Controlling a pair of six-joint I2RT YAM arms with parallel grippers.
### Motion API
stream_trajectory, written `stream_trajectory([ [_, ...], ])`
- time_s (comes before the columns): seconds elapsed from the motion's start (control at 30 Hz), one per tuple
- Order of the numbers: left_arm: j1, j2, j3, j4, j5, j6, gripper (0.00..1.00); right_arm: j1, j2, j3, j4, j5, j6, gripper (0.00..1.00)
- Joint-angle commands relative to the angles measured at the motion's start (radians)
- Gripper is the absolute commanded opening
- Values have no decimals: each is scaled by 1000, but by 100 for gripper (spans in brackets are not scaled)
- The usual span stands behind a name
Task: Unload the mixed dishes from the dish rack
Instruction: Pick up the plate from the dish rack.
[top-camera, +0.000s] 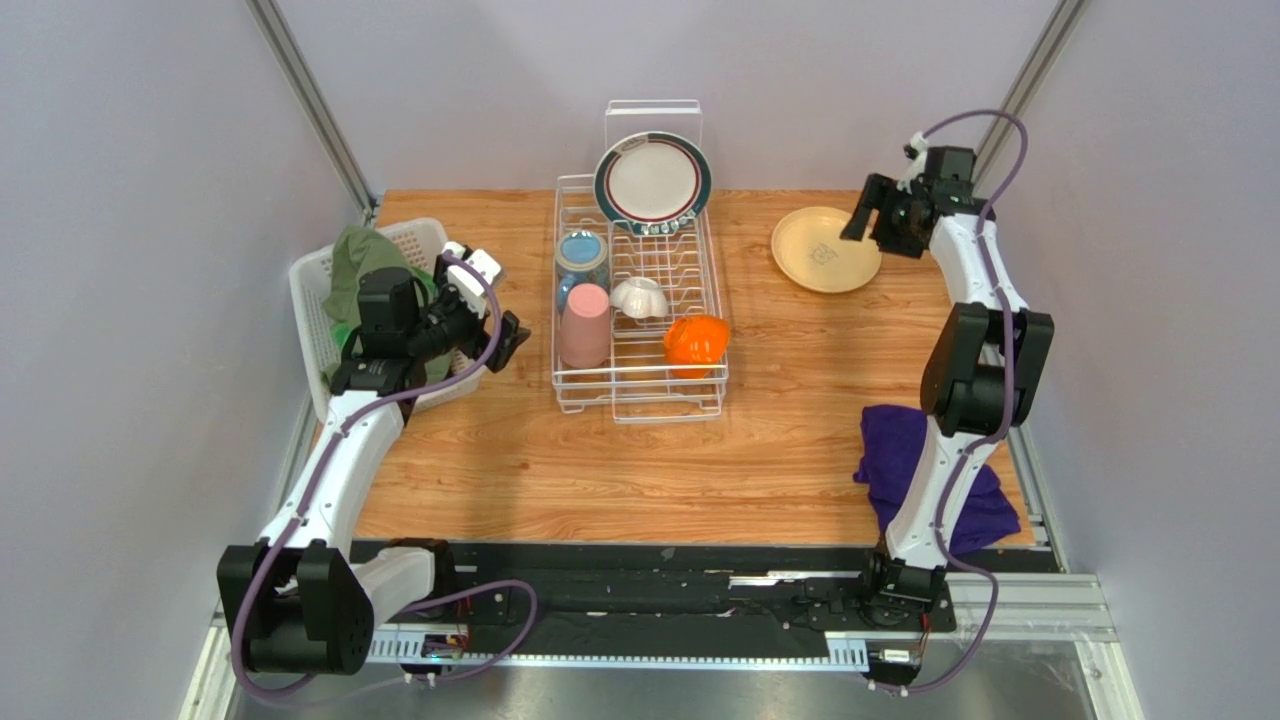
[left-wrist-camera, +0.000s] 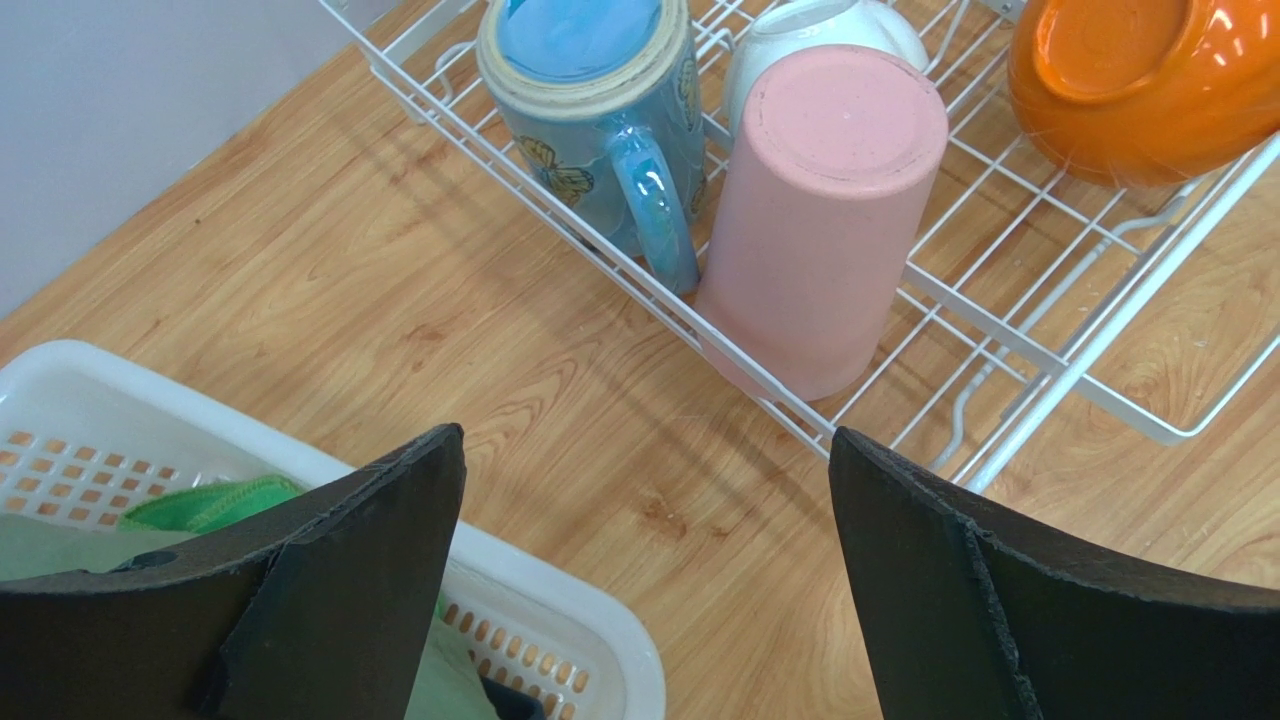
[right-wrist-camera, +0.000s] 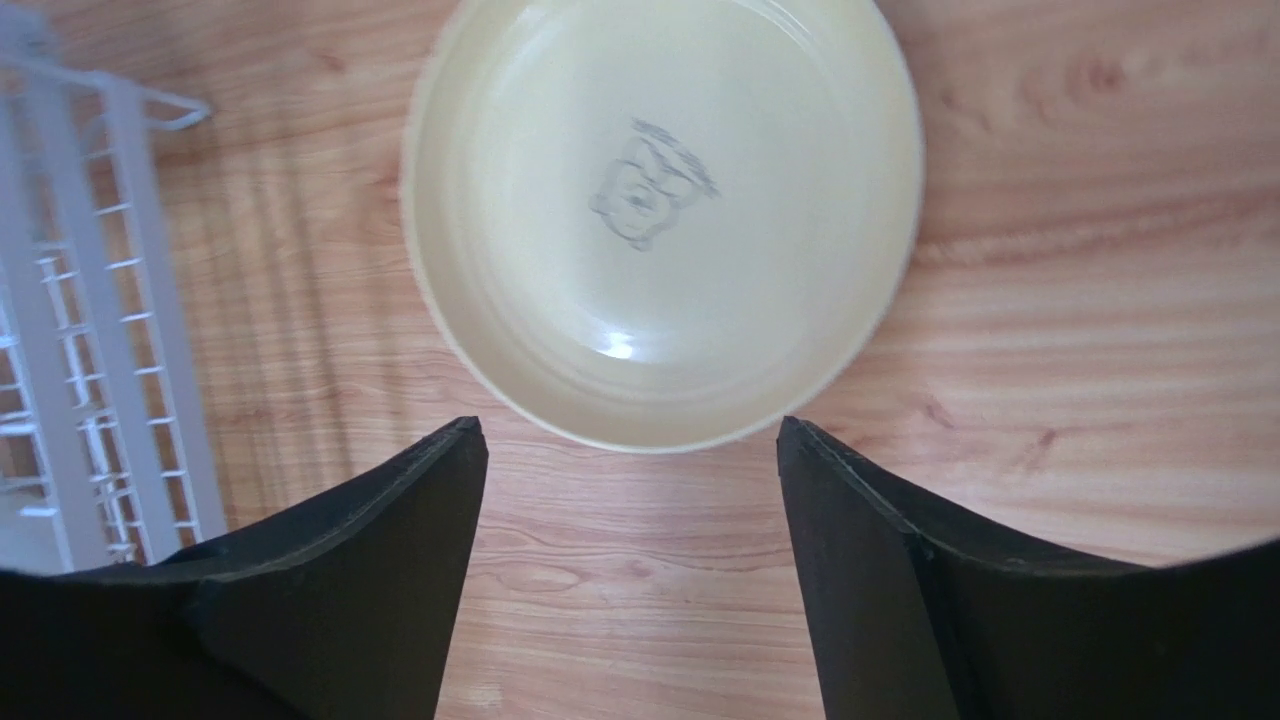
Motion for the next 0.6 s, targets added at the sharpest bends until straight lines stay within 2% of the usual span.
stream_trajectory([
  [0.0, 4, 7, 43, 4, 49, 13, 99, 129, -82, 113, 58, 42, -172, 78],
  [0.13, 5, 21, 74, -21, 53, 25, 99, 236, -28, 298, 50, 51, -362, 82],
  [0.27, 4, 30, 82, -33, 55, 48, 99, 304, 68, 429, 61, 8, -450, 85],
  [0.57, 4, 56, 103, -50, 59, 94, 99, 355, 188, 492, 230, -99, -548, 87],
])
